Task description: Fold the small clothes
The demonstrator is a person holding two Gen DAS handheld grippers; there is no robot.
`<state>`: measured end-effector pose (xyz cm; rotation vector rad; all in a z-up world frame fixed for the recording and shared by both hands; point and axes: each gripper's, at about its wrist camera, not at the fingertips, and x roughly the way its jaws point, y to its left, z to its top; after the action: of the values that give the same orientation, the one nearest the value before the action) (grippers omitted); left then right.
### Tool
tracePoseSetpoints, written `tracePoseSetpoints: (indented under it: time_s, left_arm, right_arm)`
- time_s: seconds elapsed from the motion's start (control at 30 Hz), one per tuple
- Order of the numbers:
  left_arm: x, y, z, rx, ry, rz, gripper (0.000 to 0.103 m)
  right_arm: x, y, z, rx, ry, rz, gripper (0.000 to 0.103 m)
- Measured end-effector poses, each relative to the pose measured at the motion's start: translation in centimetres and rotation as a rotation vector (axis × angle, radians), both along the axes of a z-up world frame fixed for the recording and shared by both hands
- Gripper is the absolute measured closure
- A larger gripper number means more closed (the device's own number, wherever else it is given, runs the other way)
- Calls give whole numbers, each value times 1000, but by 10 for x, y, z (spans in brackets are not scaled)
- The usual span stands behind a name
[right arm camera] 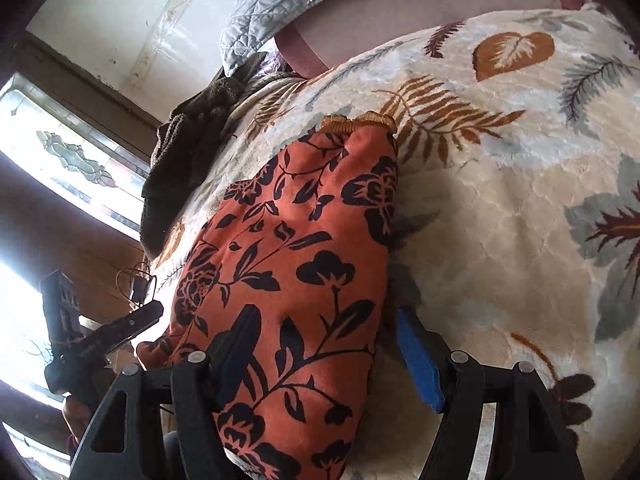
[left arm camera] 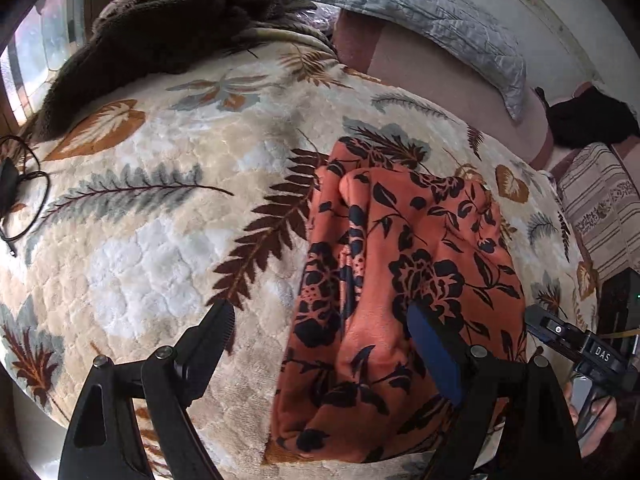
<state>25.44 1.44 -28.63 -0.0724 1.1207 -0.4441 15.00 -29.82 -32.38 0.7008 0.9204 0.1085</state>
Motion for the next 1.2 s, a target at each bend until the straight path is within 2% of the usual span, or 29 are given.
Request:
tracePoseSetpoints:
  time_s: [0.07,0.13,0.2,0.33,0.4,0.5,0.53,0.57,0.63,0.73,0.83,1.0,1.1,1.2]
  left_arm:
    - [6,-8,-7,-8,64,-31,15]
    - [13,-14,-20,-61,169,-97,14]
    - [18,-14,-33,-115,271,-101,14]
    - [25,-16,-56,-209,419,-134,14]
    - [25,-18,-58,-240,413,-156,14]
    - [28,-21,-58,-281,421,-148,15]
    - [28,-23,-57,-280,412,-141,16]
    - [28,-25,-55,-269,400,-135,20]
    - [26,-32,-49,-233,374,-129,45]
    - [20,-45,-37,-228,342,-146,56]
    - [9,-73,-16,-210,293,-189,57]
    - [-10,-136,14,-207,199,-244,56]
    - [-23,-182,4,-141,173,-261,54]
    - [-29,-217,-32,6,181,-247,51]
  right_arm:
    - [4,-1,-6,43,5,2,30]
    - [8,-1,-12,93,2,19,30]
    - [11,-2,-19,131,11,21,29]
    - [19,-6,-38,254,19,5,27]
    - [23,-6,-43,282,11,-2,27]
    - [30,-1,-42,265,10,5,29]
    - [31,1,-41,258,9,3,35]
    - [32,2,-40,262,5,2,42]
    - [31,2,-31,250,-24,3,50]
    - [28,4,-12,188,-70,9,55]
    - [21,-11,11,149,-129,-6,55]
    - [-3,-69,41,107,-202,-48,55]
    - [-17,-105,37,87,-185,-83,54]
    - [-20,-132,3,51,-78,-135,44]
